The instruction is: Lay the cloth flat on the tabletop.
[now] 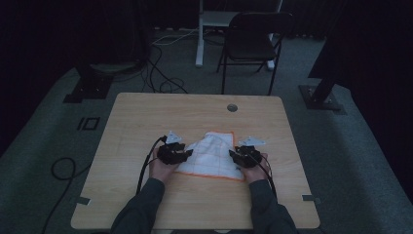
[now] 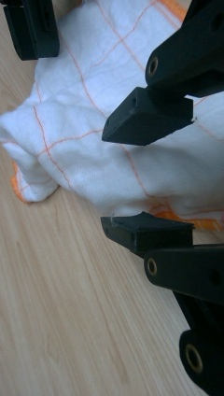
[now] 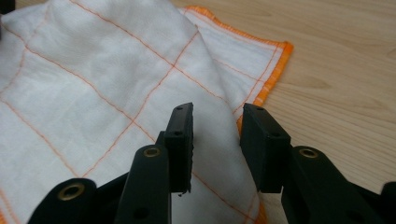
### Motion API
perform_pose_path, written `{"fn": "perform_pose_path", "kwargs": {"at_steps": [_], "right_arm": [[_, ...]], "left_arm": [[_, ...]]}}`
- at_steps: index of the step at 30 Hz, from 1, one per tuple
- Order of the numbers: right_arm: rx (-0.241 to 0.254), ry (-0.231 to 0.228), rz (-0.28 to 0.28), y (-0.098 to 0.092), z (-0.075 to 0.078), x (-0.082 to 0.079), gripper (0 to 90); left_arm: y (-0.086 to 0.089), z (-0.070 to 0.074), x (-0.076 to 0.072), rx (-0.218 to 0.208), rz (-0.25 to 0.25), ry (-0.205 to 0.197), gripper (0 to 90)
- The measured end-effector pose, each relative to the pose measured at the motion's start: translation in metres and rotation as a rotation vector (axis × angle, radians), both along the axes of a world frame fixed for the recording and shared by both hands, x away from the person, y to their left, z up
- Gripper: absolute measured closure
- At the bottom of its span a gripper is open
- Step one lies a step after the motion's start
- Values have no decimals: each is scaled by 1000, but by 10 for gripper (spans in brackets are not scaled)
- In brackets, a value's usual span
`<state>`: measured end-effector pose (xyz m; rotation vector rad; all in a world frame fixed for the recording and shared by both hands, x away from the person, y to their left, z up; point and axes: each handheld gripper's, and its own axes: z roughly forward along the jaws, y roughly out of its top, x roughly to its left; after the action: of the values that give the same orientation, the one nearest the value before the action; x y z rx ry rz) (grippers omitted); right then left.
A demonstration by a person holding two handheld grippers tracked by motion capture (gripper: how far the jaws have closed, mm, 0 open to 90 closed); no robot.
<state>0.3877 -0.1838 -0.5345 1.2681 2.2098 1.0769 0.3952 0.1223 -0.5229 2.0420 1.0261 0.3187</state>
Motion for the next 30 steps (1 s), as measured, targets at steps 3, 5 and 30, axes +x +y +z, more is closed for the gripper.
{"fn": "perform_pose_path", "kwargs": {"at_steps": [3,5,30], "right_arm": [[8,24,9,-1,-2,1,739],[4,25,15,-1,-2,-2,797],[-37,-27,33,-17,14,-35,784]], "left_arm": [[-2,-5,0,19,-4,23,677],[-3,-6,-3,35,-19,25,785],[12,13,-36,36,-38,-51,714]]}}
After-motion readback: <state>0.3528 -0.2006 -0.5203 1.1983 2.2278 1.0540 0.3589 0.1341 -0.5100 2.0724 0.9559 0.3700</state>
